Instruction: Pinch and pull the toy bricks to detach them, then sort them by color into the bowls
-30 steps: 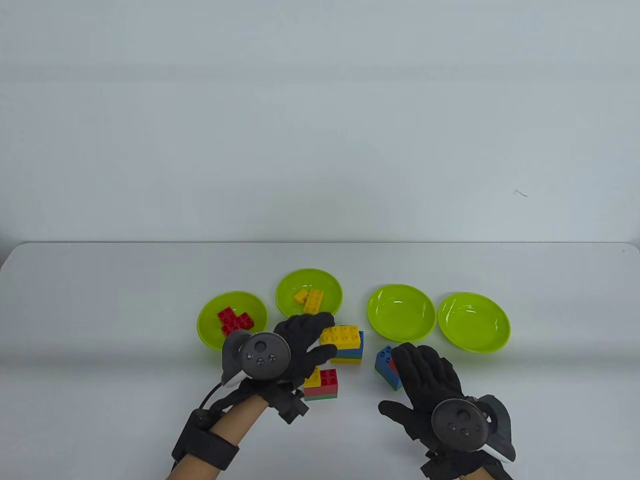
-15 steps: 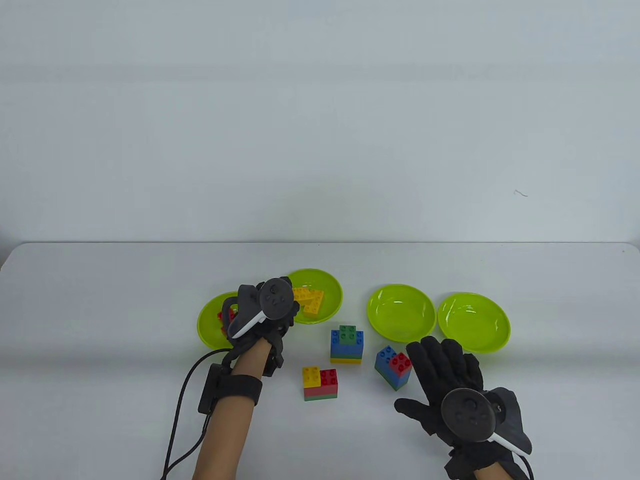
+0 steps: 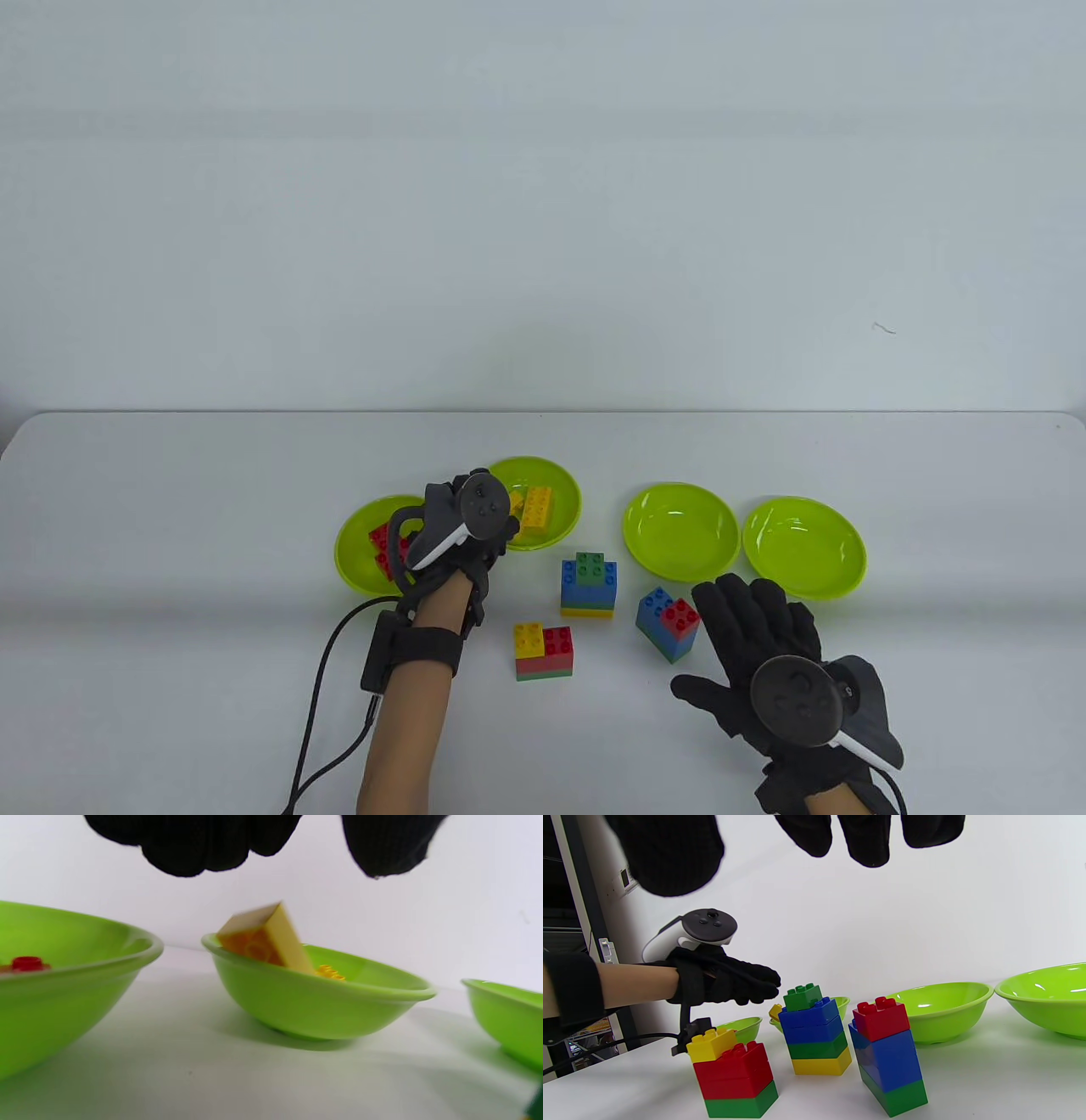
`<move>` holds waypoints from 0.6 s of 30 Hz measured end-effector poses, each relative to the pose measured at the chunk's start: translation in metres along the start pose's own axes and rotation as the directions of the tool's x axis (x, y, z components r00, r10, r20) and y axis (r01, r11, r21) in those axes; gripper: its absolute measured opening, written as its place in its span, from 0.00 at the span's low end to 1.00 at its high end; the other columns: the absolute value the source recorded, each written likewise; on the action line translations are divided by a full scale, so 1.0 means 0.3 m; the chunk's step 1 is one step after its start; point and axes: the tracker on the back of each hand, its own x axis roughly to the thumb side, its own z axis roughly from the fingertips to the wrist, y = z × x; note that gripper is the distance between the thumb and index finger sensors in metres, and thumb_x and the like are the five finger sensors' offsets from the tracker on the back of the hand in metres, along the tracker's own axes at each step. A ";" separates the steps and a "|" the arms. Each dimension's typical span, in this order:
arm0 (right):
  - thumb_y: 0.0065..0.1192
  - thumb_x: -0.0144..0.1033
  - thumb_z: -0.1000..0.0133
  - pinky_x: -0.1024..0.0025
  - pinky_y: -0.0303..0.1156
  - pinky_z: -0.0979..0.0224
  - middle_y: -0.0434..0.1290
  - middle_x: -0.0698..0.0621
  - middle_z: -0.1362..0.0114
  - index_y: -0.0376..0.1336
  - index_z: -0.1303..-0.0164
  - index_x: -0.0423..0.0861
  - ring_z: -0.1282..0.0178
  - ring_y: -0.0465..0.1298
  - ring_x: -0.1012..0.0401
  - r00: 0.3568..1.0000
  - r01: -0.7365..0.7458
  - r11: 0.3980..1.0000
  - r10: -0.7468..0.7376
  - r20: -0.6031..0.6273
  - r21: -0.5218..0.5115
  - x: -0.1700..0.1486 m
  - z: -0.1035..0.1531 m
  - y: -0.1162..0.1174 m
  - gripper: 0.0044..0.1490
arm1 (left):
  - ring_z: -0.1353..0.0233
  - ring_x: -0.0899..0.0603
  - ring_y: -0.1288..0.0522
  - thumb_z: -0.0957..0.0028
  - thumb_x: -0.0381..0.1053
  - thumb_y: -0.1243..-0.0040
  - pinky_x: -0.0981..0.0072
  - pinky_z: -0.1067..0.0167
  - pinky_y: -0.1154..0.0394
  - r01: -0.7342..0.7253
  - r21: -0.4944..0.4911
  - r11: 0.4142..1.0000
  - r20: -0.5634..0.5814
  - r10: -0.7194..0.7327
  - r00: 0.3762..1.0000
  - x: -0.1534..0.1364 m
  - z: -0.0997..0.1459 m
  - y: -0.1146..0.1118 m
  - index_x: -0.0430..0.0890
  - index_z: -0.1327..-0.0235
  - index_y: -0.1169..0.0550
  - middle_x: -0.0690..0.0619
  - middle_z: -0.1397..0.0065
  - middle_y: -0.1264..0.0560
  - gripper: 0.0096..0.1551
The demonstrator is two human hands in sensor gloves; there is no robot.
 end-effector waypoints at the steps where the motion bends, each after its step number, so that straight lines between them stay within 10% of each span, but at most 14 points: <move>1: 0.59 0.60 0.43 0.25 0.40 0.22 0.49 0.33 0.10 0.44 0.11 0.42 0.14 0.48 0.27 1.000 0.001 1.000 -0.001 0.000 0.000 0.000 0.000 0.000 0.57 | 0.24 0.26 0.38 0.46 0.62 0.46 0.33 0.31 0.40 -0.009 0.004 1.000 0.021 0.009 1.000 0.006 0.012 0.015 0.35 0.20 0.43 0.29 0.20 0.42 0.49; 9: 0.59 0.60 0.43 0.25 0.40 0.22 0.49 0.33 0.10 0.45 0.11 0.42 0.14 0.49 0.27 1.000 0.007 1.000 -0.006 -0.025 0.012 -0.029 0.006 0.007 0.57 | 0.18 0.22 0.49 0.45 0.68 0.48 0.22 0.30 0.49 -0.070 -0.061 0.996 0.254 0.084 0.964 0.074 0.240 0.164 0.42 0.15 0.48 0.30 0.14 0.52 0.52; 18: 0.60 0.59 0.43 0.26 0.42 0.22 0.49 0.32 0.10 0.45 0.11 0.41 0.15 0.50 0.27 0.999 -0.012 1.000 0.013 -0.050 0.027 -0.039 0.008 0.019 0.57 | 0.17 0.19 0.53 0.45 0.70 0.47 0.18 0.32 0.53 -0.105 -0.103 0.989 0.324 0.134 0.937 0.121 0.472 0.127 0.44 0.14 0.51 0.28 0.14 0.56 0.55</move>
